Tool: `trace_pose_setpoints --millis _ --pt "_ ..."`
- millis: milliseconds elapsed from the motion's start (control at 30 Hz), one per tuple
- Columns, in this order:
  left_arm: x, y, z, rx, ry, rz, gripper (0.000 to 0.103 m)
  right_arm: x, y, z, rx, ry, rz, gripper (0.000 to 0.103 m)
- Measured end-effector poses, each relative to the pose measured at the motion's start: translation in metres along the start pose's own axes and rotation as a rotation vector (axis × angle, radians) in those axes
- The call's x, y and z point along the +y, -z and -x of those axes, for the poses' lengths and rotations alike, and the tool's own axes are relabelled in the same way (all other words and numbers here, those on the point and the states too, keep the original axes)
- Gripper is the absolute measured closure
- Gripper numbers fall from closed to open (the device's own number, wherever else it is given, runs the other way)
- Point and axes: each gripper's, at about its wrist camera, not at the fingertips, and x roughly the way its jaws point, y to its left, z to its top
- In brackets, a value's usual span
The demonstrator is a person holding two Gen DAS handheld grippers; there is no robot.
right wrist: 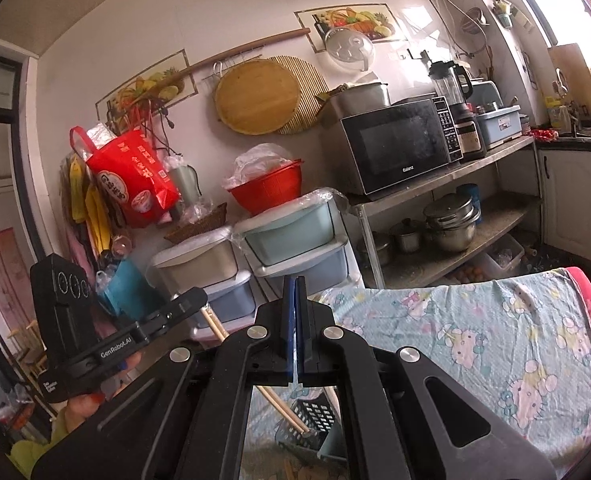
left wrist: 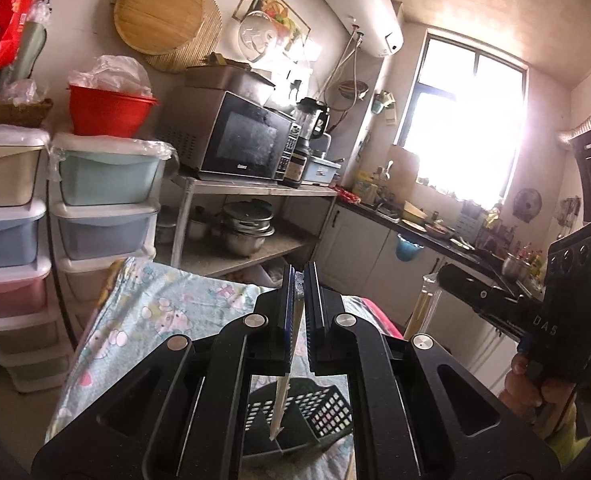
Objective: Organize utensils
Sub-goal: 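Lift the chopstick with the left tool toward the caddy while the right tool carries its chopstick there, then open the left tool over the caddy while the right tool releases its chopstick into it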
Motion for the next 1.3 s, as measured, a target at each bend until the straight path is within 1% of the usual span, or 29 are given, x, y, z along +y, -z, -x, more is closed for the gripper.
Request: trace_pose_setpoints --millis 267,433,600,733,900,1233,1300 --pt "0.011 0.010 -0.021 0.045 -0.027 -0.012 0.100 -0.011 0.007 -0.024 0.036 0.024 -0.018 0.102" --pt "0.018 0.021 -0.033 0.066 -0.041 -0.018 0.100 -0.021 0.012 -0.036 0.041 0.068 -0.021 0.102" --pt "0.024 0.035 -0.044 0.086 -0.046 -0.017 0.100 -0.032 0.024 -0.043 0.037 0.105 -0.040 0.102" --pt "0.032 0.051 -0.055 0.125 -0.042 0.001 0.100 -0.041 0.037 -0.050 0.053 0.138 -0.061 0.102" --pt "0.037 0.064 -0.064 0.159 -0.052 0.013 0.100 -0.053 0.051 -0.055 0.082 0.150 -0.099 0.102" --pt "0.036 0.078 -0.061 0.163 -0.095 0.000 0.100 -0.044 0.065 -0.050 0.077 0.189 -0.038 0.101" --pt "0.037 0.081 -0.060 0.168 -0.098 0.004 0.100 -0.043 0.068 -0.050 0.085 0.196 -0.025 0.099"
